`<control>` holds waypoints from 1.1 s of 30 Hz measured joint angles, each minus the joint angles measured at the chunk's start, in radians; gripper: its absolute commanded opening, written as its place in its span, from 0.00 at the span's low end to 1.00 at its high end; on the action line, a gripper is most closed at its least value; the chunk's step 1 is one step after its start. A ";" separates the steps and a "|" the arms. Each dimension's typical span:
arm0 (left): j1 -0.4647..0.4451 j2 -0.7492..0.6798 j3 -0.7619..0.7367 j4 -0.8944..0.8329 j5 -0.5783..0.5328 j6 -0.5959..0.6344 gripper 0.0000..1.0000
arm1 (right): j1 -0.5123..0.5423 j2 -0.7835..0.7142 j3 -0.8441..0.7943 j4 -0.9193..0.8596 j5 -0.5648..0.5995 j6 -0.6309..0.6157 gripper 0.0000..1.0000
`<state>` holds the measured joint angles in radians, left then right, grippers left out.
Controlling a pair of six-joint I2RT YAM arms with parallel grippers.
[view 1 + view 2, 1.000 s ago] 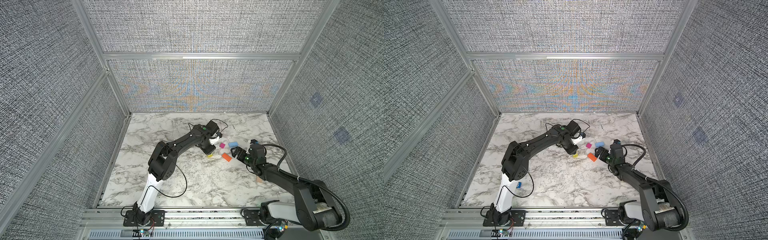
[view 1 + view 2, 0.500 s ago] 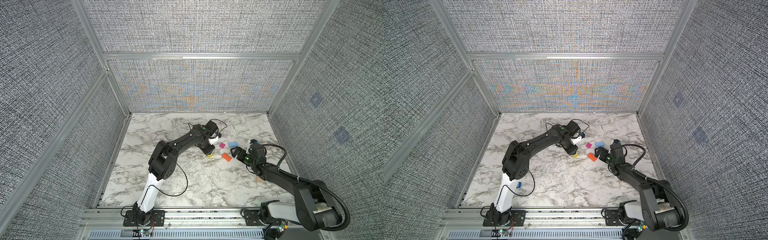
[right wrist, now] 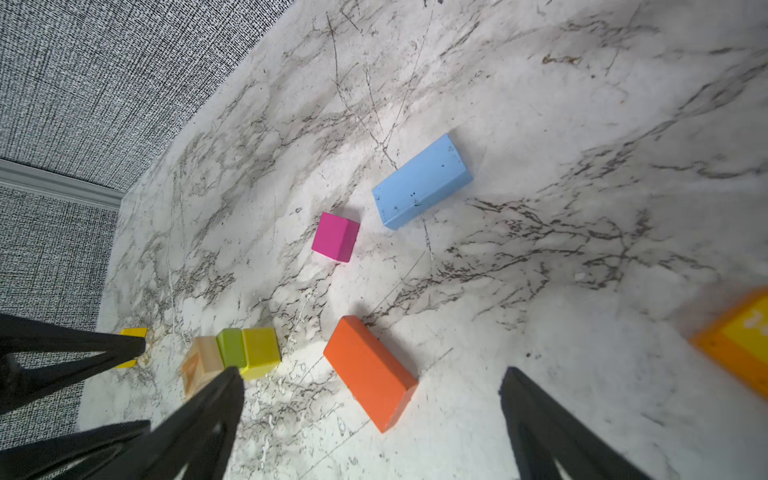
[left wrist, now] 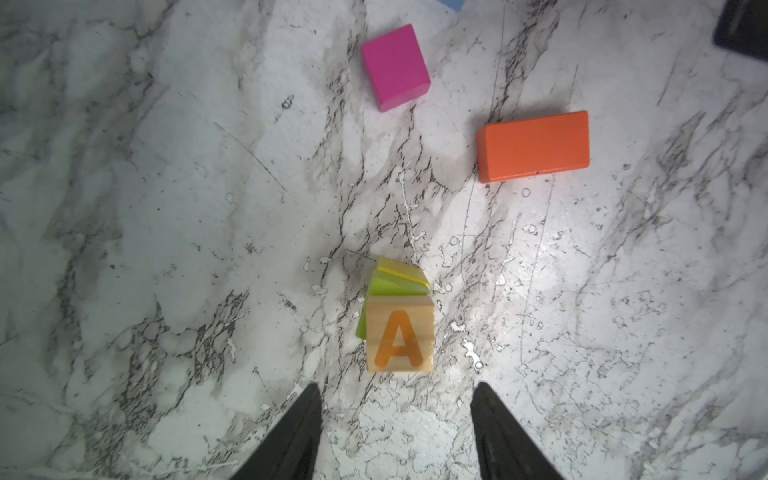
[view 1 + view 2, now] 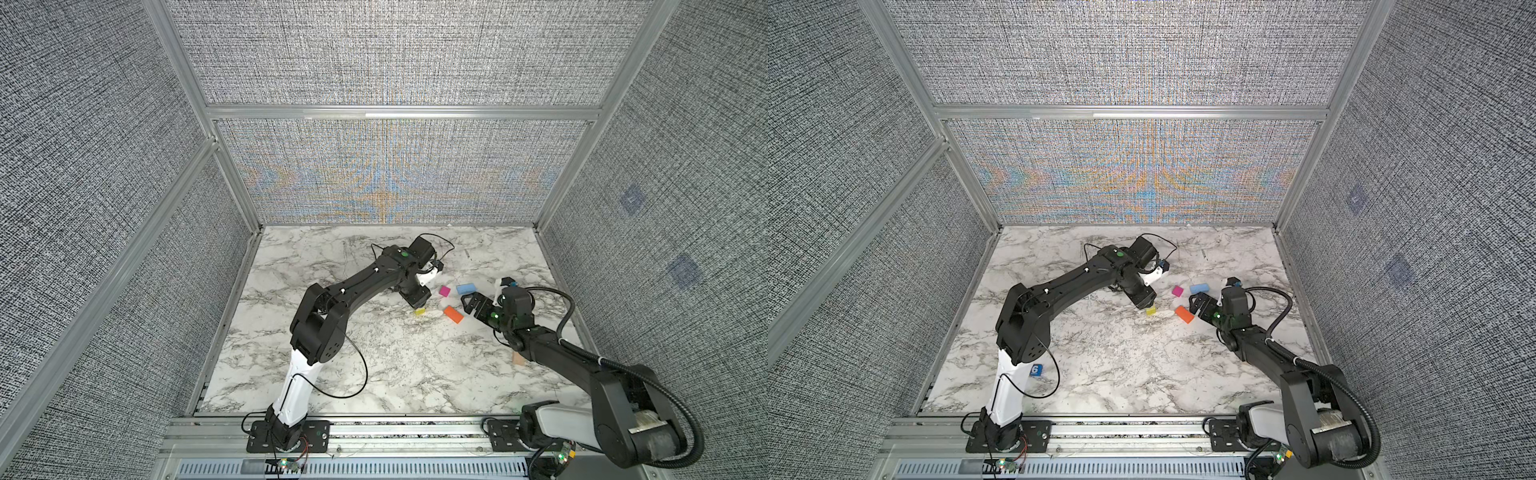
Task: Build the wood block tower
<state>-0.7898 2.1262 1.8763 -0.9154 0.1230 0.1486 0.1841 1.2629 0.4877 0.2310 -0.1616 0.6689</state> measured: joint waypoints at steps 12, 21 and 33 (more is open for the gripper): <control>0.000 -0.293 -0.220 0.132 -0.058 -0.076 0.99 | 0.007 0.113 0.307 -0.343 -0.003 -0.103 0.93; 0.000 -0.512 -0.483 0.302 -0.261 -0.253 0.99 | 0.070 0.209 0.554 -0.626 0.040 -0.190 0.89; 0.007 -0.768 -0.837 0.467 -0.554 -0.617 0.99 | 0.154 0.358 0.814 -0.860 0.188 -0.225 0.83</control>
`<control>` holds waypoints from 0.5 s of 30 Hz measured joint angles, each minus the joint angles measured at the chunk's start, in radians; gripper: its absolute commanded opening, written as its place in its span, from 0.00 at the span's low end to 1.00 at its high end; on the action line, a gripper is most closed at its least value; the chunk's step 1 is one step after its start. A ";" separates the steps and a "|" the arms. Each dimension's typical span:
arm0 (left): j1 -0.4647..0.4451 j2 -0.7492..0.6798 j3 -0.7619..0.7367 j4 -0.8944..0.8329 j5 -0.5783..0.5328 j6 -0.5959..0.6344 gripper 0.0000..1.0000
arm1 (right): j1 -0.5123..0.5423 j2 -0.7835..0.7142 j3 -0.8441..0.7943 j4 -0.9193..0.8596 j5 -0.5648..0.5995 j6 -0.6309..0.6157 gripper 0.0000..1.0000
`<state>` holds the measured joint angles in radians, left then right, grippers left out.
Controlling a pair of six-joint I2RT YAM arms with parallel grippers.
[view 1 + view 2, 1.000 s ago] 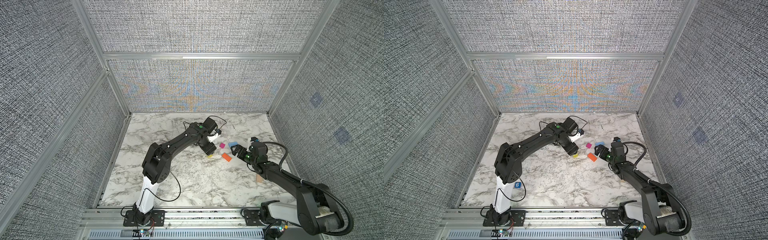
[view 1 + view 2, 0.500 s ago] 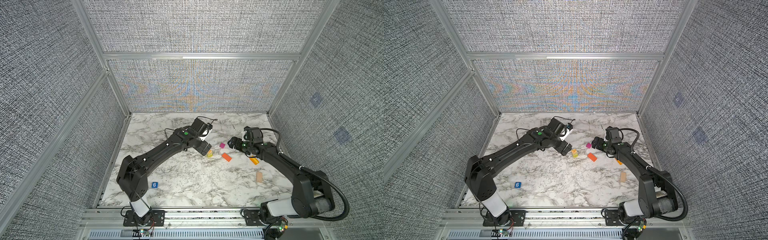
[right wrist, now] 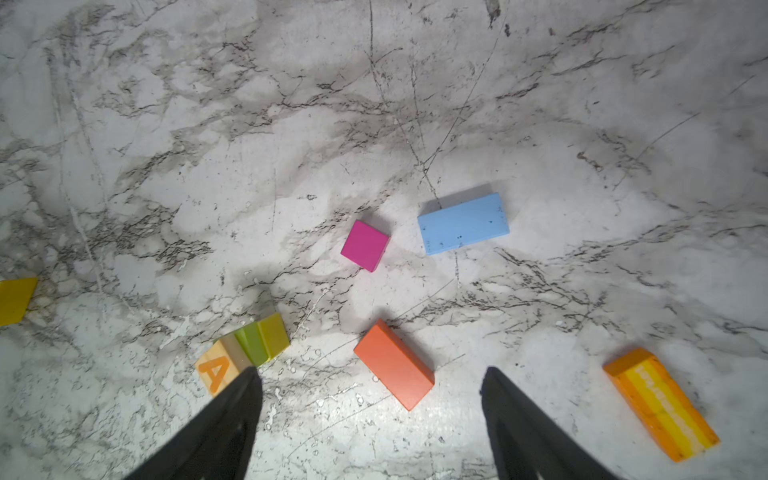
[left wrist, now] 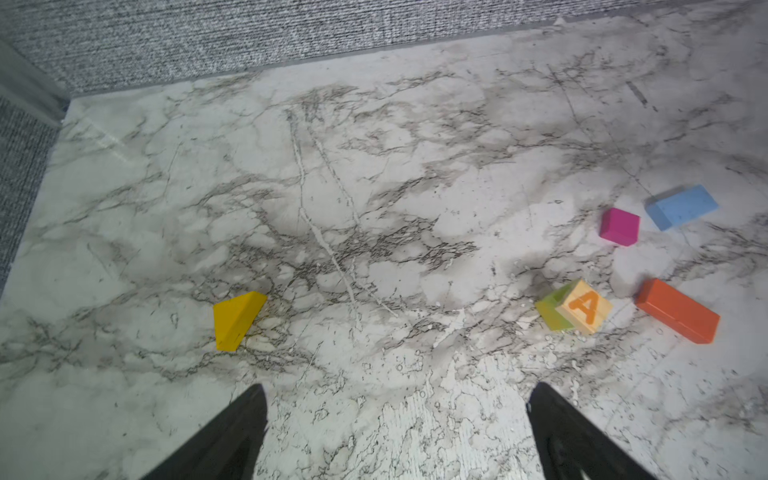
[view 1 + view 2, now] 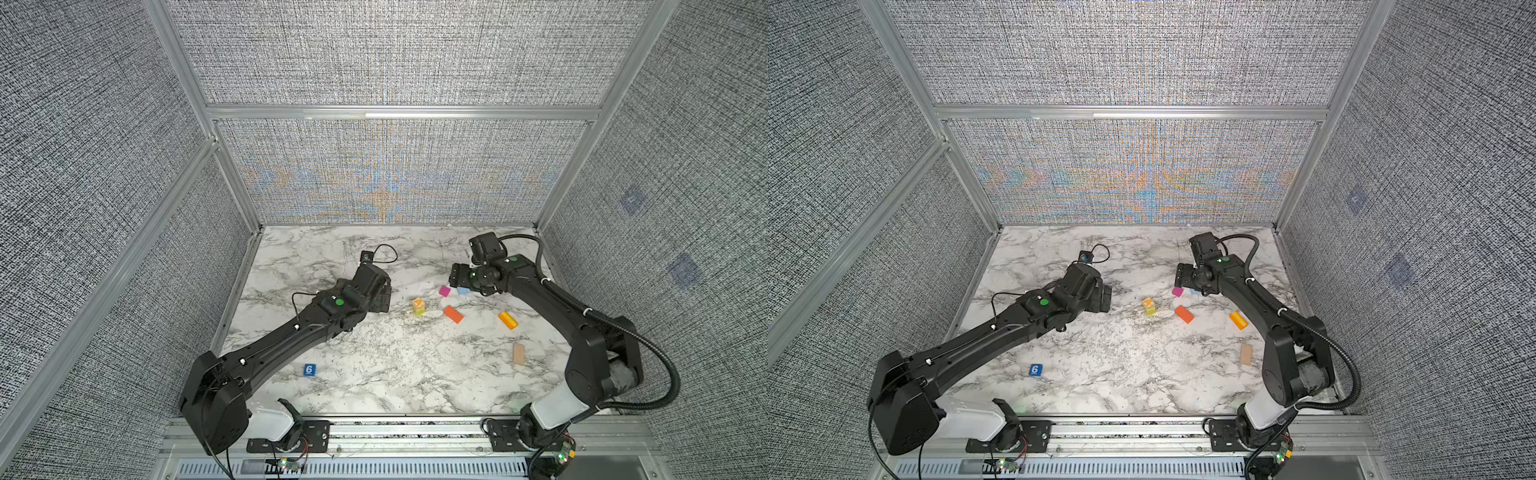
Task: Build the wood block tower
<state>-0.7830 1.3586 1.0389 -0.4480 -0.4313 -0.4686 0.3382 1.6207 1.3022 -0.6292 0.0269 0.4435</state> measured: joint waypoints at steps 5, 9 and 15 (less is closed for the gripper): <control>0.006 0.011 -0.118 0.044 -0.038 -0.085 0.99 | 0.020 0.090 0.099 -0.068 0.019 -0.003 0.79; 0.013 0.058 -0.149 0.081 -0.050 -0.119 0.99 | 0.033 0.158 0.158 -0.109 0.032 -0.003 0.78; 0.019 0.087 -0.186 0.151 -0.042 -0.164 0.99 | 0.042 0.265 0.238 -0.142 0.043 -0.003 0.78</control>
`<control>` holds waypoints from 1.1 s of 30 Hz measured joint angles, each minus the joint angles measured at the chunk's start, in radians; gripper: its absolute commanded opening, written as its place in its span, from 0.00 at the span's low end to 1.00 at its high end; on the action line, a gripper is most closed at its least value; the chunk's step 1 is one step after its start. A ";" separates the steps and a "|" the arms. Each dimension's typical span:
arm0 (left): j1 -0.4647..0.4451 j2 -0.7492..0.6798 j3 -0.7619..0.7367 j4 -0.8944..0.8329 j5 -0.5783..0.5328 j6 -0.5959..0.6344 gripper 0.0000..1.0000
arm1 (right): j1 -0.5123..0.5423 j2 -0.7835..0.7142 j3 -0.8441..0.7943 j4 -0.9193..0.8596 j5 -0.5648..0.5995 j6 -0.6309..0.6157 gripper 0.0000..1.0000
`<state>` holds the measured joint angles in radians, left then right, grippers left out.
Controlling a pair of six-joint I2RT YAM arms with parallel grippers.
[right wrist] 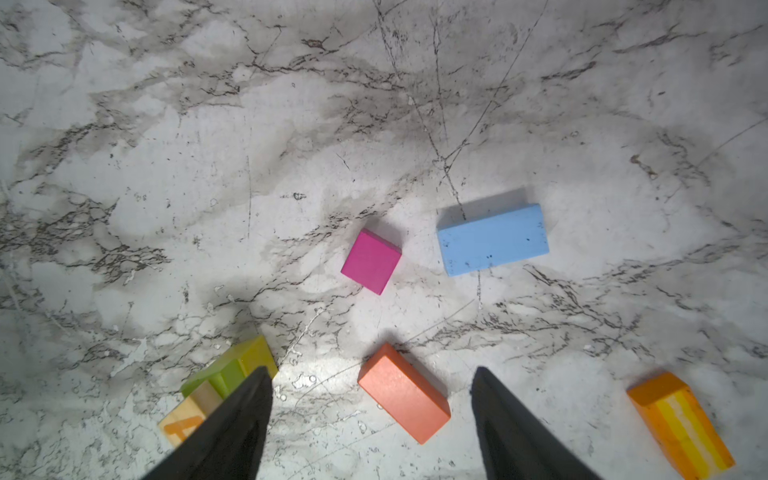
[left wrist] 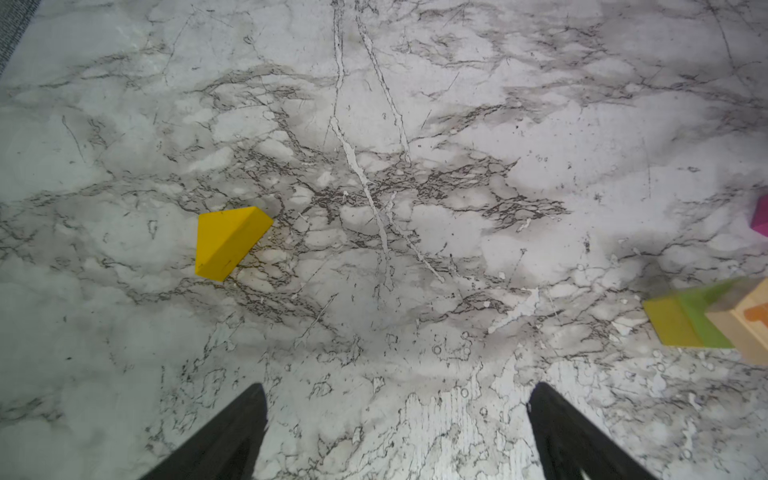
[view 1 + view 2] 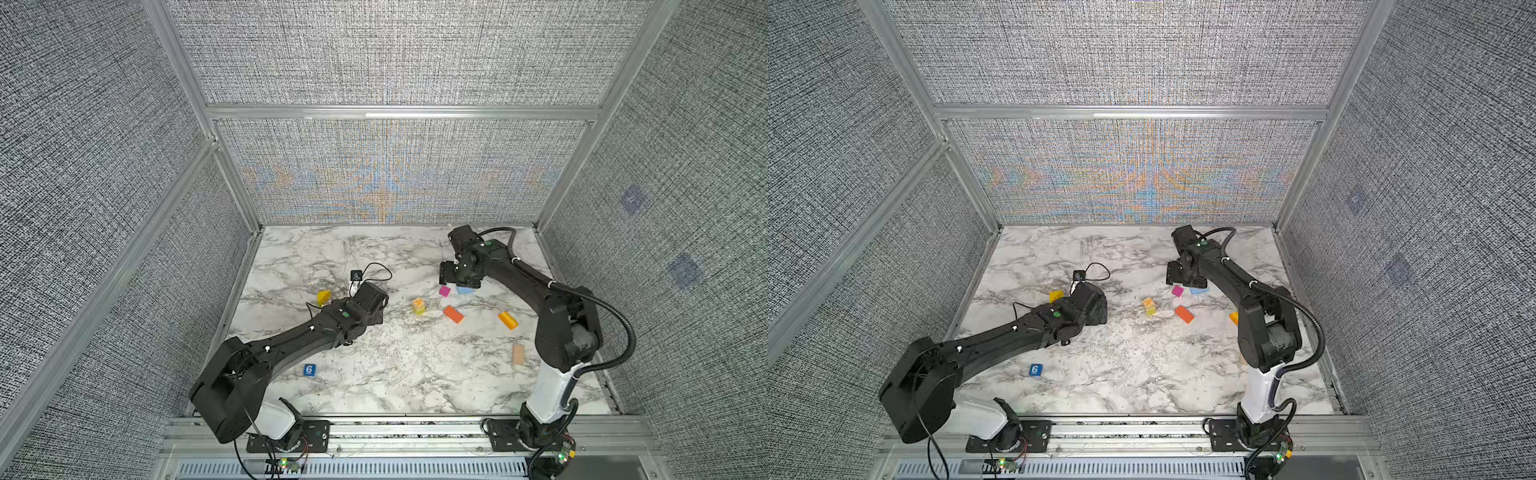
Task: Build the wood block tower
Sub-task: 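Lower the right gripper and grasp the magenta cube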
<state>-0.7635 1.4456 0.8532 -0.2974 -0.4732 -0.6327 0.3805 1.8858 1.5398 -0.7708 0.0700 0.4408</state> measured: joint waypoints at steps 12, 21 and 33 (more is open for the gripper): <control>-0.001 0.029 -0.092 0.080 -0.055 -0.079 0.99 | 0.011 0.173 0.095 -0.013 -0.001 0.008 0.74; -0.001 0.077 -0.089 0.099 -0.077 -0.101 0.99 | 0.011 0.249 0.127 -0.014 -0.006 0.014 0.73; -0.001 0.099 -0.074 0.100 -0.076 -0.101 0.99 | 0.011 0.289 0.135 -0.013 -0.027 0.018 0.63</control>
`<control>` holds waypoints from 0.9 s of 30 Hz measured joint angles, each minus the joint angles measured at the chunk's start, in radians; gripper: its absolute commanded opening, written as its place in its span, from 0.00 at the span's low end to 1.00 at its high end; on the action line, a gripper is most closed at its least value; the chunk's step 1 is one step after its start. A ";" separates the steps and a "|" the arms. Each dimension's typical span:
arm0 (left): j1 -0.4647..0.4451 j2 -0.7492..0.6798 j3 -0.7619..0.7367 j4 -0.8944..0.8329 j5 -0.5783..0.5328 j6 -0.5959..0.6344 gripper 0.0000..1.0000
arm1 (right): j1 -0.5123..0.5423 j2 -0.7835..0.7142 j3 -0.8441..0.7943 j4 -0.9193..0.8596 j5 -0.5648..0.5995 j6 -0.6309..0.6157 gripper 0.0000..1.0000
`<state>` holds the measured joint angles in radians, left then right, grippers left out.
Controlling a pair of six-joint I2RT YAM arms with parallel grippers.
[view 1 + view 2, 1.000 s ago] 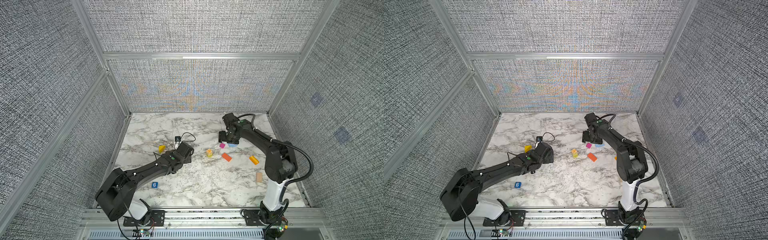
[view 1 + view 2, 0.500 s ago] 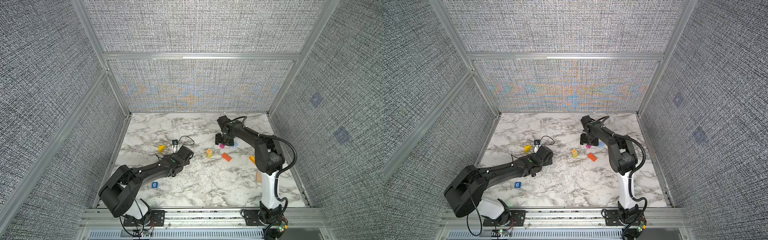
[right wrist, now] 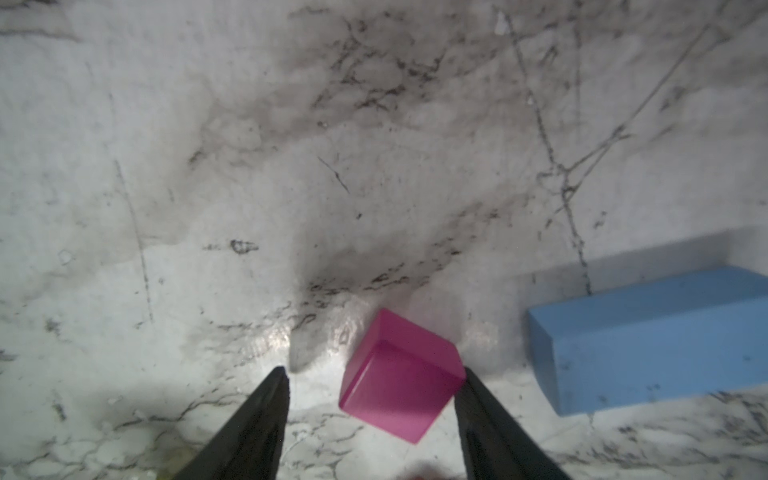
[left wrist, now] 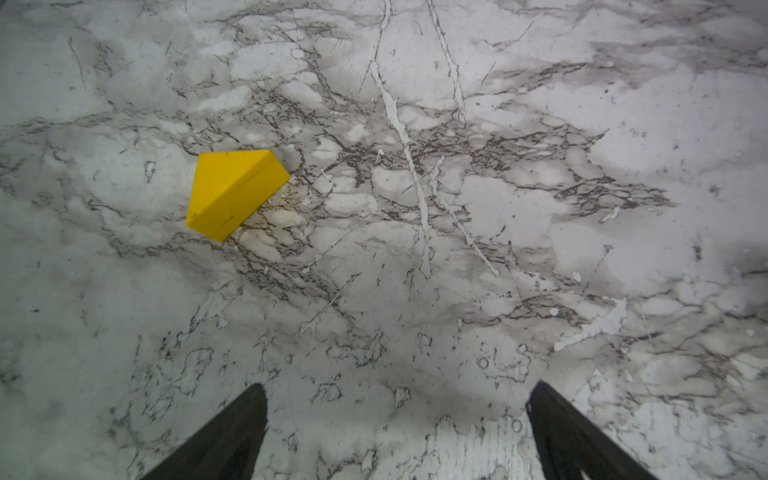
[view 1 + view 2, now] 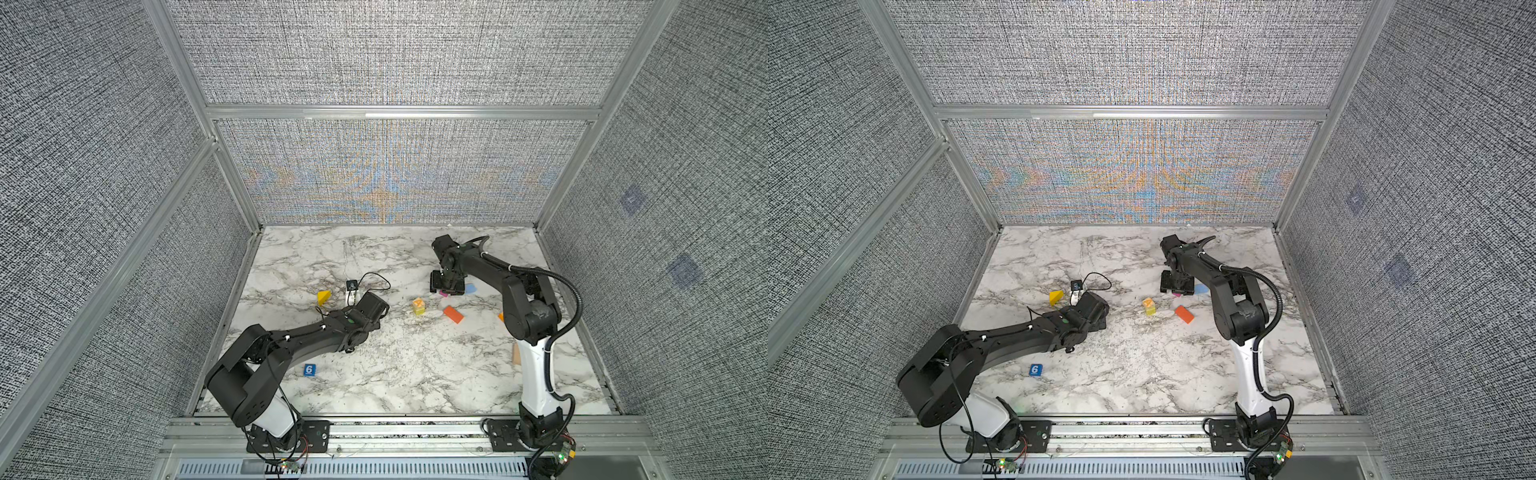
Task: Build the wood block tower
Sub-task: 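Lower the right gripper and grasp the magenta cube, then lift the magenta cube with the right gripper toward the stacked cubes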
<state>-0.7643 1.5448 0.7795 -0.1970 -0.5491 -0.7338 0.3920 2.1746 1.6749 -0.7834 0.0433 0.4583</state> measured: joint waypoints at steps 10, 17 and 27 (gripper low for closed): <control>0.000 0.006 0.004 0.000 0.003 0.000 0.99 | 0.000 0.000 0.000 0.003 -0.002 -0.001 0.49; 0.000 0.011 0.008 0.000 0.010 0.001 0.99 | 0.000 0.000 0.000 0.003 -0.002 -0.009 0.38; 0.000 0.015 0.008 0.000 0.018 0.001 0.99 | 0.000 -0.010 -0.005 -0.002 -0.002 -0.023 0.22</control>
<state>-0.7639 1.5597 0.7879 -0.1974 -0.5312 -0.7326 0.3920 2.1647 1.6699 -0.7849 0.0418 0.4351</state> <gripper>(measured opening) 0.988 0.249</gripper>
